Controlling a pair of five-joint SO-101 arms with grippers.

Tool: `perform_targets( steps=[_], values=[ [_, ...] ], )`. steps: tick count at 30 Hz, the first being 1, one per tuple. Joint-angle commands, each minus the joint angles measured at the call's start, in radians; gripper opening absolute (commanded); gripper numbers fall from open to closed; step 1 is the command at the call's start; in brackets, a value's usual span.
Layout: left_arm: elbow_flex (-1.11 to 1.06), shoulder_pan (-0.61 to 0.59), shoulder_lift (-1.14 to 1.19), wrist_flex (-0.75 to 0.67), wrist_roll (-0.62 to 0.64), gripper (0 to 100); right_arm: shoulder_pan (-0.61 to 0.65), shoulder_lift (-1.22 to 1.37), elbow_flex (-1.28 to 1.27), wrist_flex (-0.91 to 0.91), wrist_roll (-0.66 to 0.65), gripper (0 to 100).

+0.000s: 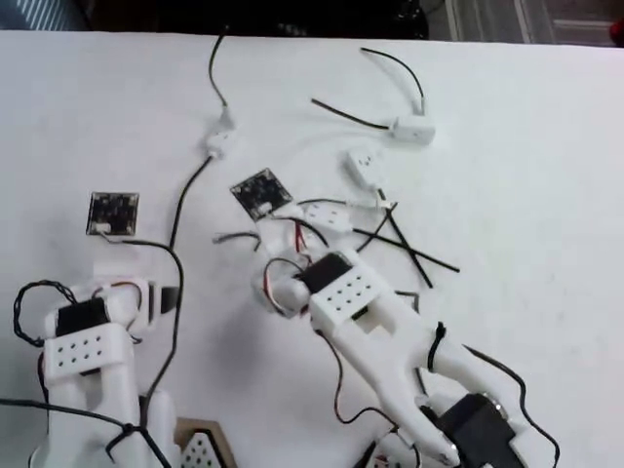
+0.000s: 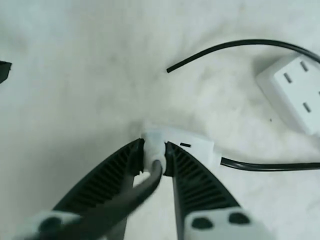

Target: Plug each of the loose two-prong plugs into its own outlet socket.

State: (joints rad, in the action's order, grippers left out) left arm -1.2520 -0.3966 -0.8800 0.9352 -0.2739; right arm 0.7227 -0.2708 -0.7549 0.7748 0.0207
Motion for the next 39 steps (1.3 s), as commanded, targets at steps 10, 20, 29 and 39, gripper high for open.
perform_targets(
  steps=[10,20,29,39],
  values=[
    [0.005,-0.005,-0.024,-0.015,-0.006,28,0.041,-0.002,0.04,0.07,0.005,1.6],
    [0.005,-0.005,-0.024,-0.015,-0.006,28,0.03,0.008,0.032,0.076,0.043,1.6],
    [0.005,-0.005,-0.024,-0.015,-0.006,28,0.025,0.062,-0.005,0.03,0.043,1.6],
    [0.003,-0.005,-0.024,-0.015,-0.006,28,0.025,0.188,-0.003,-0.004,0.043,1.6]
  ],
)
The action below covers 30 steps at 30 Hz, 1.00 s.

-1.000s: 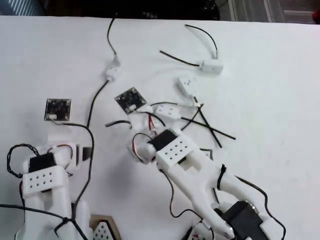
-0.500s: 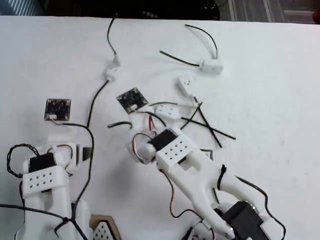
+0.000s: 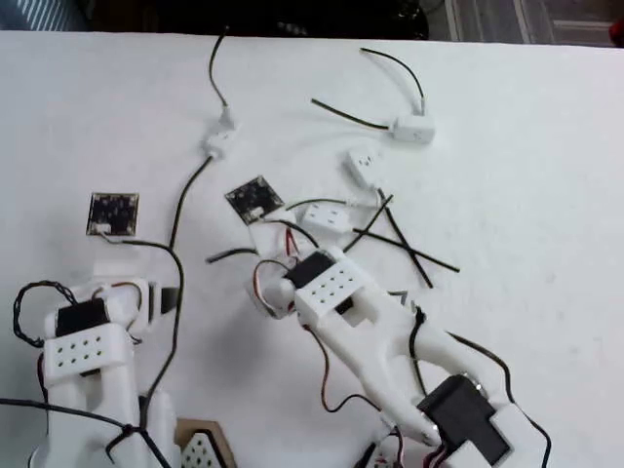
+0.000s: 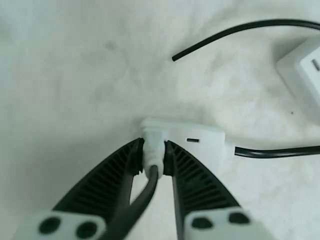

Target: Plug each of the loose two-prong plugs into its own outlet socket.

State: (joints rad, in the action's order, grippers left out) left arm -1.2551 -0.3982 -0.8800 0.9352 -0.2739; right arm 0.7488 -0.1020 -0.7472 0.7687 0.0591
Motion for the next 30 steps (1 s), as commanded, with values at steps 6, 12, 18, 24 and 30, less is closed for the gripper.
perform_targets(
  steps=[6,12,18,24,30],
  values=[
    [0.006,-0.004,-0.024,-0.015,-0.006,28,0.002,0.028,-0.011,0.001,-0.002,1.6],
    [0.006,-0.004,-0.024,-0.015,-0.008,28,0.004,0.019,-0.011,0.004,-0.054,1.6],
    [0.006,-0.004,-0.024,-0.015,-0.008,28,0.002,-0.084,0.084,0.173,-0.141,11.2],
    [0.006,-0.004,-0.024,-0.015,-0.008,28,-0.002,-0.182,0.241,0.456,-0.253,31.3],
    [0.006,-0.004,-0.024,-0.015,-0.008,28,-0.056,-0.153,0.287,0.532,-0.425,31.7]
  ],
)
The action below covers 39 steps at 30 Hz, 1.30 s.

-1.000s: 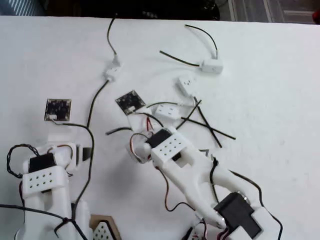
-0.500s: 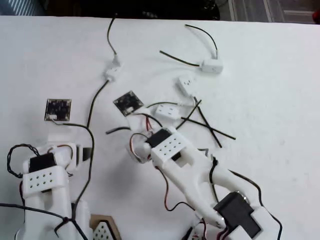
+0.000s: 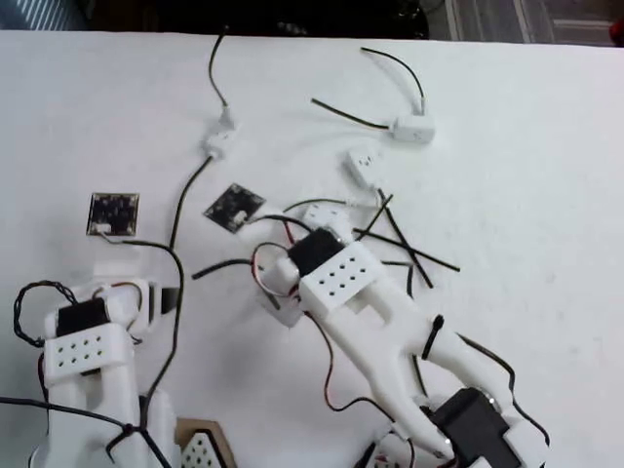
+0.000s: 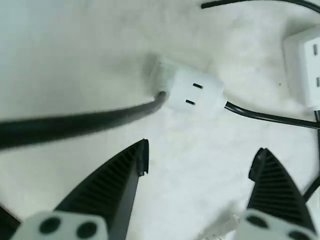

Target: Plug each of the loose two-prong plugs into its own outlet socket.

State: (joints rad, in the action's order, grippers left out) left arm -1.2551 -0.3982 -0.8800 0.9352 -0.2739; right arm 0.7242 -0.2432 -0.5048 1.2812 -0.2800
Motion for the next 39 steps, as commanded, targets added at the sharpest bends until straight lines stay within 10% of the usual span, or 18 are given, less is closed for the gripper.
perform_targets(
  steps=[1,22,29,39],
  values=[
    [0.006,-0.004,-0.024,-0.015,-0.008,28,-0.042,0.007,0.044,0.018,-0.124,32.0],
    [0.006,-0.001,-0.024,-0.015,-0.054,28,0.005,0.389,0.052,-0.295,-0.351,31.6],
    [0.005,-0.001,-0.024,-0.015,-0.054,28,-0.007,0.44,0.094,-0.311,-0.348,2.2],
    [0.005,0.001,-0.024,-0.015,-0.057,28,-0.114,0.323,0.261,-0.128,-0.347,1.7]
  ],
)
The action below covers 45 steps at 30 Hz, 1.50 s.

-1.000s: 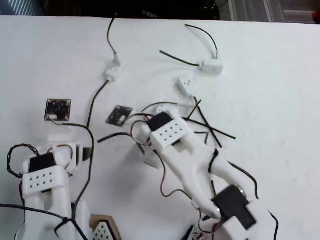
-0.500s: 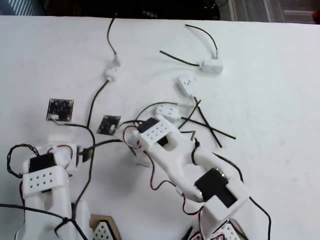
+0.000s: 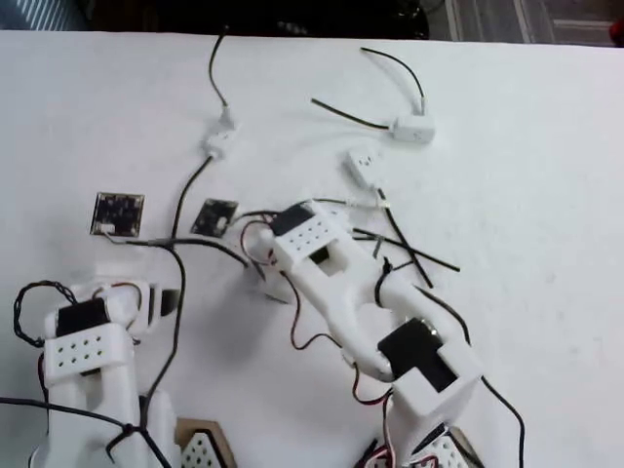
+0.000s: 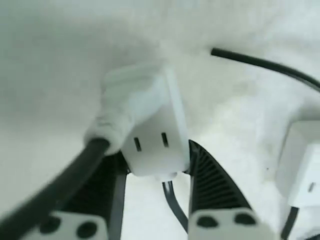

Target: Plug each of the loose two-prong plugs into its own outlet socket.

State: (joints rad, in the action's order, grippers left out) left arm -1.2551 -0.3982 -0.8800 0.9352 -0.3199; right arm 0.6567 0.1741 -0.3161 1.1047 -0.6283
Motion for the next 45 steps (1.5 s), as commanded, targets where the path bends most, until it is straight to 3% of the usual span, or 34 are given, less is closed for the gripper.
perform_targets(
  steps=[1,13,22,31,35,40,45],
  values=[
    [0.005,0.001,-0.024,-0.015,-0.011,28,-0.065,-0.117,0.086,0.065,0.002,1.7],
    [0.005,0.001,-0.022,-0.015,-0.011,28,-0.427,-0.156,0.275,0.042,-0.003,1.7],
    [0.005,0.001,-0.022,-0.015,-0.011,28,-0.684,0.168,0.479,-0.209,0.0,1.7],
    [0.005,0.001,-0.022,-0.015,-0.009,28,-0.788,0.509,0.796,-0.223,0.0,1.7],
    [0.005,0.001,-0.022,-0.015,-0.009,28,-0.791,0.561,0.902,-0.13,0.048,4.3],
    [0.005,0.001,-0.022,-0.015,-0.009,28,-0.774,0.524,1.043,0.113,0.133,19.0],
    [0.005,0.001,-0.022,-0.015,-0.009,28,-0.73,0.461,1.162,0.341,0.133,20.2]
  ],
)
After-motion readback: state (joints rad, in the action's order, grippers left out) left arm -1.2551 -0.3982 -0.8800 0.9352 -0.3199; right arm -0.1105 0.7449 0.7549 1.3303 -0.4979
